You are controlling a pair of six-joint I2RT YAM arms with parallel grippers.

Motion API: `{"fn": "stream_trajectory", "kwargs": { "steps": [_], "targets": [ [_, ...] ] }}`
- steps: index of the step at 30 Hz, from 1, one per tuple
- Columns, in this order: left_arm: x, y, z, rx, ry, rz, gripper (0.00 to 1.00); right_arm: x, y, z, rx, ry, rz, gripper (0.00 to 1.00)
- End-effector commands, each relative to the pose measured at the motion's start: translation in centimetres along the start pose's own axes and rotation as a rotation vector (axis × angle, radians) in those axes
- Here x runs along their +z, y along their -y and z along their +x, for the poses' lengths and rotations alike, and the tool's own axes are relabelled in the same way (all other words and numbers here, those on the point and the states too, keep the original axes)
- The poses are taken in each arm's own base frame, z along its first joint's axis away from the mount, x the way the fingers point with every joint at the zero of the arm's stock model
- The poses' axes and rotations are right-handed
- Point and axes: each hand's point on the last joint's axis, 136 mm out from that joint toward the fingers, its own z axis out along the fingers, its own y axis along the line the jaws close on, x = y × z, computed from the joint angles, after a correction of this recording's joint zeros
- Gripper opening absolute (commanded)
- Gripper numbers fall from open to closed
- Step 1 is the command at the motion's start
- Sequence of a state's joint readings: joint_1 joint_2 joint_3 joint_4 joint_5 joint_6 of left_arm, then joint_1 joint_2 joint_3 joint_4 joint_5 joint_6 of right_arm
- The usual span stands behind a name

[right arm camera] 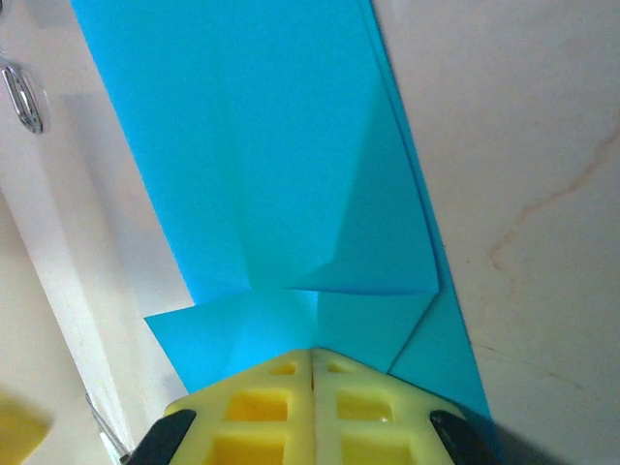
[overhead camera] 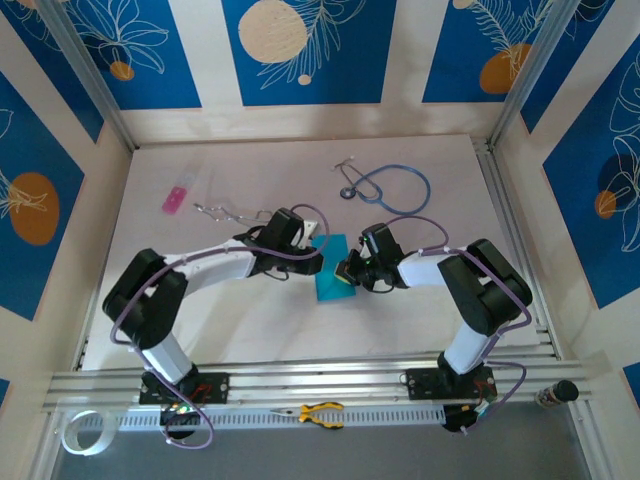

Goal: Fold a paper plane with a square sheet of paper (pick it up from the middle)
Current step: Fold the triangle a second time at the center of the table.

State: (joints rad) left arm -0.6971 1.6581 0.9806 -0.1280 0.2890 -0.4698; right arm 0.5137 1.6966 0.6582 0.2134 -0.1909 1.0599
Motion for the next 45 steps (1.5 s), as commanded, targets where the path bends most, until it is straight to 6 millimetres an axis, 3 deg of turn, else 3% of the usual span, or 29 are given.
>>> {"fn": "stream_trajectory", "kwargs": {
  "steps": [1, 6, 14, 25, 45],
  "targets": [
    [-1.1, 2.4, 0.8, -0.085, -0.039, 0.126, 0.06, 0.0, 4.5, 1.2, 0.068, -0.025, 0.148, 0.00],
    [0.2, 4.9, 2.2, -0.154, -0.136, 0.242, 0.00, 0.0, 4.5, 1.3, 0.066, -0.026, 0.146, 0.00],
    [3.1, 4.3, 4.2, -0.171, -0.218, 0.221, 0.00, 0.0, 4.4, 1.1, 0.071, -0.020, 0.145, 0.00],
    [4.3, 4.7, 4.7, -0.176, -0.261, 0.269, 0.00, 0.2, 4.3, 1.2, 0.075, -0.025, 0.146, 0.00],
    [5.0, 1.0, 8.1, -0.157, -0.321, 0.122, 0.00, 0.2, 4.9, 1.4, 0.079, -0.035, 0.155, 0.00]
  ]
}}
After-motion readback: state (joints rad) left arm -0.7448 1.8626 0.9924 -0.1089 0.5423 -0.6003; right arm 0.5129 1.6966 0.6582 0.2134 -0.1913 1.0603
